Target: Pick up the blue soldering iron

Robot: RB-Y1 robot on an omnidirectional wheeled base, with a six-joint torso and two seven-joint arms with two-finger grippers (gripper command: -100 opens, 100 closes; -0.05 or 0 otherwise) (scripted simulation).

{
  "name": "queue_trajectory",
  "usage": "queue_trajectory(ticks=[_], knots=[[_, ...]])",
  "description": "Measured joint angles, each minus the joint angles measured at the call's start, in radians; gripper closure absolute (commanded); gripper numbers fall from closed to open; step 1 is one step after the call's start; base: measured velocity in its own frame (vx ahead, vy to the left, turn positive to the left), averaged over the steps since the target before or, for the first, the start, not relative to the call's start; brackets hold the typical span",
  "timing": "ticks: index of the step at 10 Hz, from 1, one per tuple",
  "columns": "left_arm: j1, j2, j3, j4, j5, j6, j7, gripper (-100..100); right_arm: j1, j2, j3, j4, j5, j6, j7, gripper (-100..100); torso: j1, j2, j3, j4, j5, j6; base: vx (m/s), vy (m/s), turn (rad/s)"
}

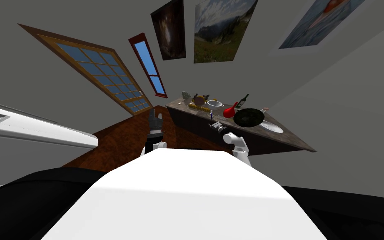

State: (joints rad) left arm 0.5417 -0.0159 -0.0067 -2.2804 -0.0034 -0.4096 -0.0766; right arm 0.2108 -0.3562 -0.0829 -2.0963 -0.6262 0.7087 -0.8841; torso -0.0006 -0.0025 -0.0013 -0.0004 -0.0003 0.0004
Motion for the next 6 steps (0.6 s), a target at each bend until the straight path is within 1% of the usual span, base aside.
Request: queue_trajectory(ticks=[2, 3, 5, 6], knots=[[0.0, 0.0, 0.0, 0.0, 0.0, 0.0, 0.0, 0, -0.02, -0.016, -0.012, 0.016, -0.016, 0.058, -0.052, -100, 0.001, -0.002, -0.001, 0.0, 0.0, 0.0, 0.042, 0.013, 0.006], [0.0, 0.0, 0.0, 0.0, 0.0, 0.0, 0.0, 0, -0.018, -0.02, -0.015, 0.016, -0.021, 0.08, -0.064, -100, 0.001, -0.001, 0.0, 0.0, 0.0, 0.0, 0.049, 0.017, 0.017], [0.0, 0.0, 0.0, 0.0, 0.0, 0.0, 0.0, 0, -0.04, -0.033, -0.022, 0.042, -0.033, 0.135, -0.113, -100, 0.001, -0.002, -0.001, -0.001, 0.0, 0.0, 0.044, 0.014, 0.008], [0.0, 0.0, 0.0, 0.0, 0.0, 0.0, 0.0, 0, -0.042, -0.035, -0.024, 0.044, -0.035, 0.155, -0.124, -100, 0.001, -0.001, -0.001, 0.0, 0.0, 0.0, 0.064, 0.017, 0.014]])
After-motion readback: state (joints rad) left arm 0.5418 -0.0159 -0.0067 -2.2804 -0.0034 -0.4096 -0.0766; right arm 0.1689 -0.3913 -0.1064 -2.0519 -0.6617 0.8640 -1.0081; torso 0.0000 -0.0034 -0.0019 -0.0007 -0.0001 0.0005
